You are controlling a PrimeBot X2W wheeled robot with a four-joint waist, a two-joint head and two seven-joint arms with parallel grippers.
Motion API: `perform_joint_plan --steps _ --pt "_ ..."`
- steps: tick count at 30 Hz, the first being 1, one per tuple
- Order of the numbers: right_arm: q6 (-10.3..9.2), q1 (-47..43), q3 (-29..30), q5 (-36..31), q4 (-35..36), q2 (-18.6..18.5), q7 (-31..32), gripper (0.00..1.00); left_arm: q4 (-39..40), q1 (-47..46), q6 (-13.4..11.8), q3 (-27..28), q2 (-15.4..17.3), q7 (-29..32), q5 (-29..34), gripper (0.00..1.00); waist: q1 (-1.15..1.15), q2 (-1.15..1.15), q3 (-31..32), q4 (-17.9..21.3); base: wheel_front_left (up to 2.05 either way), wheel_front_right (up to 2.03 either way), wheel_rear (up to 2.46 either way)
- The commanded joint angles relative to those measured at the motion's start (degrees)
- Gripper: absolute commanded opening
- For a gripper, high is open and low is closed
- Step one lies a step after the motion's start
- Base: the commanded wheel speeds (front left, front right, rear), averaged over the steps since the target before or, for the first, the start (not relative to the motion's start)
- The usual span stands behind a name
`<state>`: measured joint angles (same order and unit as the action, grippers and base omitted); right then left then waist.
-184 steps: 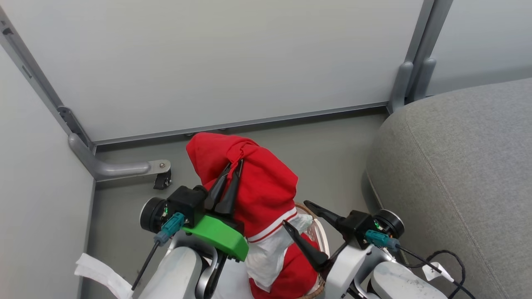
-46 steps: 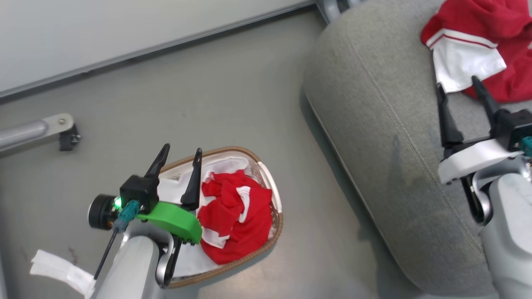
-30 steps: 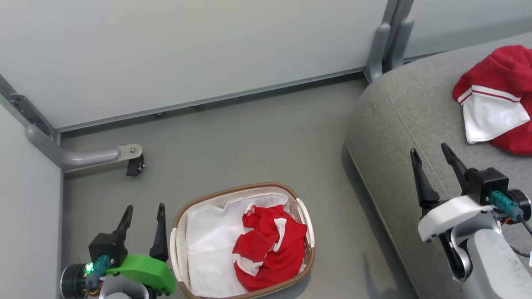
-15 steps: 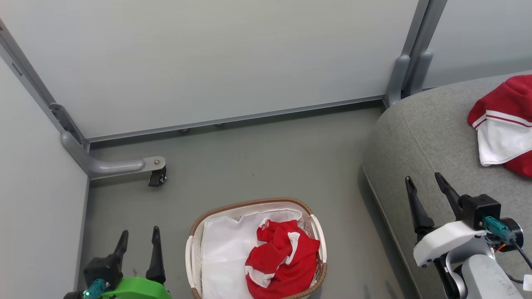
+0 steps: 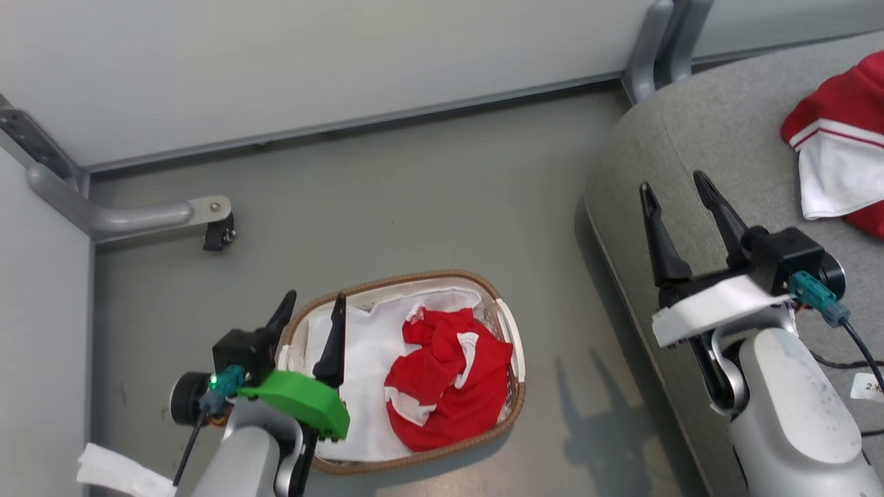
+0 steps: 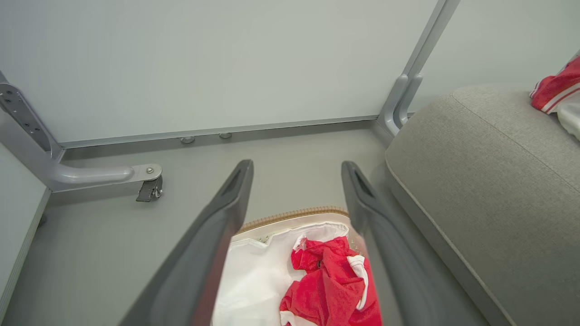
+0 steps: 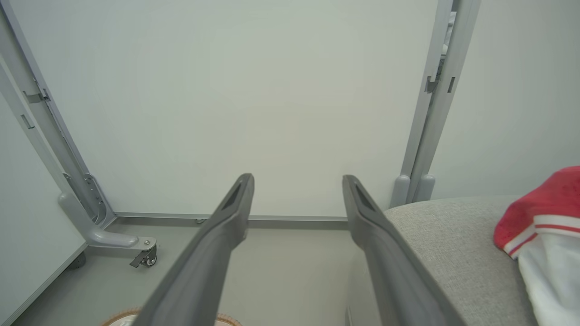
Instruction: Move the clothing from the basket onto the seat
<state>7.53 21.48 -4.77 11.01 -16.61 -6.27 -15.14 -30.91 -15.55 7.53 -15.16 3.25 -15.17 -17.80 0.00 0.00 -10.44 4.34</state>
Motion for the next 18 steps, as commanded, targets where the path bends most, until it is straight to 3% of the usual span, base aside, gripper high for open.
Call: perform_joint_plan --steps 1,7,18 --pt "-0.08 1.66 -0.55 -0.42 0.69 0.34 -0.01 1.0 -0.6 -2.45 -0.08 -0.65 0.99 0.03 -0.5 1.0 0.0 0.0 -8.72 4.28 0.0 0.0 0.0" --pt "-0.08 8.91 -3.46 -0.18 4.3 2.38 -0.01 1.0 -5.52 -12.84 -0.08 -6.5 2.76 0.03 -3.01 1.0 0.0 0.0 -18.73 9.19 0.0 0.0 0.0" --pt "-0.08 13.67 -5.33 1.59 8.86 3.33 -0.01 1.0 -13.8 -22.27 -0.08 -14.02 4.76 0.03 -6.75 1.0 0.0 0.0 -28.59 14.22 0.0 0.0 0.0"
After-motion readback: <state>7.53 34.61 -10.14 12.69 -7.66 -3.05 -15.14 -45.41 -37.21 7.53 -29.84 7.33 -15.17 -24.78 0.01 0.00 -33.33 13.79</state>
